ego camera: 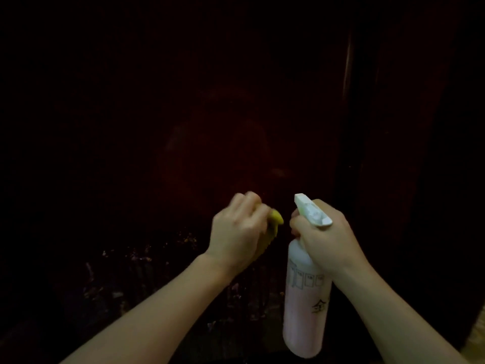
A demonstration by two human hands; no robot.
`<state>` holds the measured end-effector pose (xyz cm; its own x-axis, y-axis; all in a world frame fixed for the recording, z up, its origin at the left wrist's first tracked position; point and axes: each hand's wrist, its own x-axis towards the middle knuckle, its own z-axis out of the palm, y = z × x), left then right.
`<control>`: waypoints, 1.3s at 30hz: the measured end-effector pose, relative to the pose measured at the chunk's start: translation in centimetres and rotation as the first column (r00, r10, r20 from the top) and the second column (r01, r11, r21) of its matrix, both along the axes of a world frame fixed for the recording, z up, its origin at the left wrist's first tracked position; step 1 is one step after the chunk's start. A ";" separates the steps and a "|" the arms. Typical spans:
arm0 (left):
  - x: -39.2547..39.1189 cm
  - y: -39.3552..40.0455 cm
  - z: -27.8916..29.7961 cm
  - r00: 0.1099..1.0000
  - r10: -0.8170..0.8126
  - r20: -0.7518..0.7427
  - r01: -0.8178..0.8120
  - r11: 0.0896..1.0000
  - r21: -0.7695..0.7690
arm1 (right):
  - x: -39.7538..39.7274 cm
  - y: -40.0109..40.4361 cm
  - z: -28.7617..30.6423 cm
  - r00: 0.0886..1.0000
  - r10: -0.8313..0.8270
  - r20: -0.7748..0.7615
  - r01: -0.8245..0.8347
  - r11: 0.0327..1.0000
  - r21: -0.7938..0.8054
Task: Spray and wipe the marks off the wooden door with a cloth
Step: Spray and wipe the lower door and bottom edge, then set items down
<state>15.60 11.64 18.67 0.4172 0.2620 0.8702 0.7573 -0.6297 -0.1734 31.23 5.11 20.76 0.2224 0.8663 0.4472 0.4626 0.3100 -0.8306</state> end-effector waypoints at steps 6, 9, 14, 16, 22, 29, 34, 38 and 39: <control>-2.5 -0.6 2.2 0.875 0.075 0.478 -0.050 0.997 -0.064 | -3.0 0.9 -0.7 0.987 0.158 -0.027 -0.158 0.987 0.005; -2.2 -0.4 3.2 0.904 0.103 0.416 -0.098 0.995 -0.031 | -4.6 1.5 -1.0 0.997 0.070 0.030 -0.072 0.995 0.062; -2.4 -0.3 1.1 0.982 0.135 0.133 -0.142 0.989 0.042 | -5.1 1.7 -1.5 0.997 -0.044 0.068 0.040 0.998 0.053; -3.1 -0.6 -0.4 0.988 0.137 0.071 -0.137 0.991 -0.007 | -5.1 1.7 -1.7 0.998 0.024 0.050 -0.026 0.999 0.047; -6.2 -2.2 -2.9 0.897 0.118 0.426 -0.057 0.987 -0.153 | -6.2 1.7 -2.2 0.970 0.242 -0.033 -0.244 0.967 -0.079; -10.6 -4.4 -4.4 0.795 0.240 0.557 -0.101 0.958 -0.269 | -9.8 2.1 -3.1 0.884 0.463 0.069 -0.452 0.882 -0.135; -14.4 -5.0 -5.0 0.562 0.403 0.723 -0.069 0.893 -0.444 | -13.3 3.1 -4.1 0.865 0.487 0.124 -0.466 0.870 -0.163; -17.7 -5.2 -5.4 0.382 0.501 0.777 -0.002 0.841 -0.541 | -16.5 3.5 -4.1 0.877 0.373 0.302 -0.348 0.928 -0.135; -18.5 -5.1 -5.5 0.348 0.504 0.791 0.023 0.839 -0.544 | -17.3 3.6 -4.1 0.871 0.359 0.335 -0.335 0.933 -0.130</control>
